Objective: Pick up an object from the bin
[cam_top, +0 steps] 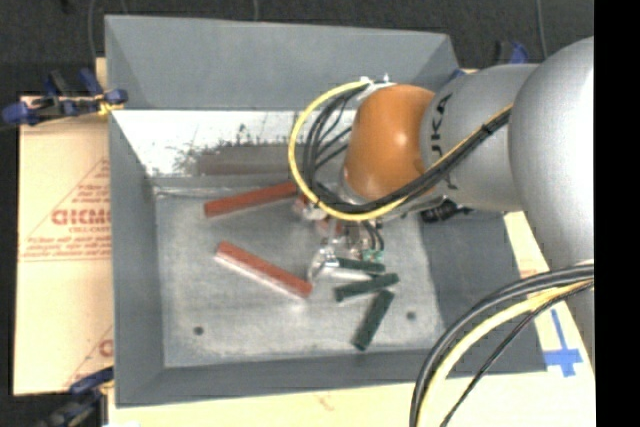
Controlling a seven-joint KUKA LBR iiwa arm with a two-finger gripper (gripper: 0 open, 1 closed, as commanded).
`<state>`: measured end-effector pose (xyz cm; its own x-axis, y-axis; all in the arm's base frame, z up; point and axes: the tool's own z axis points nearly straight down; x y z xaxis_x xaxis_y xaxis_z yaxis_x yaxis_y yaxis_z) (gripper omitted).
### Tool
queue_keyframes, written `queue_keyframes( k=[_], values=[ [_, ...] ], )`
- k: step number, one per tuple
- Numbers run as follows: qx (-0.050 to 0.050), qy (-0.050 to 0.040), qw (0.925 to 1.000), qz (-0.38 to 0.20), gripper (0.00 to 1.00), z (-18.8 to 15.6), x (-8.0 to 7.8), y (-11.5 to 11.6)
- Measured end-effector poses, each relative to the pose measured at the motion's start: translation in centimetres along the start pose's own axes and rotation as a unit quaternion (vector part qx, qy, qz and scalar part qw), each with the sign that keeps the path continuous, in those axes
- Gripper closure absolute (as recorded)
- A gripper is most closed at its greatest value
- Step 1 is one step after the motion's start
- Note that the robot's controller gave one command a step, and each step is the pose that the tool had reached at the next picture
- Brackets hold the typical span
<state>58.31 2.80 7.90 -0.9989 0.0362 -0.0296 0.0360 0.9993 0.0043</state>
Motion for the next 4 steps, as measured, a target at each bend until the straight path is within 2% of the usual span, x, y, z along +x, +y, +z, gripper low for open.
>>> queue_keyframes(
  k=[1,2,3,4],
  values=[
    [0.003,0.0116,0.9995,0.029,1.0,-0.2,-4.0,-9.3],
    [0.003,0.0184,0.9994,0.029,0.0,-0.1,-3.7,-9.2],
    [0.003,0.0181,0.9994,0.029,0.0,-0.1,-3.7,-9.2],
    [0.001,0.0163,0.9998,-0.007,0.0,-3.1,-2.7,-11.9]
  ],
)
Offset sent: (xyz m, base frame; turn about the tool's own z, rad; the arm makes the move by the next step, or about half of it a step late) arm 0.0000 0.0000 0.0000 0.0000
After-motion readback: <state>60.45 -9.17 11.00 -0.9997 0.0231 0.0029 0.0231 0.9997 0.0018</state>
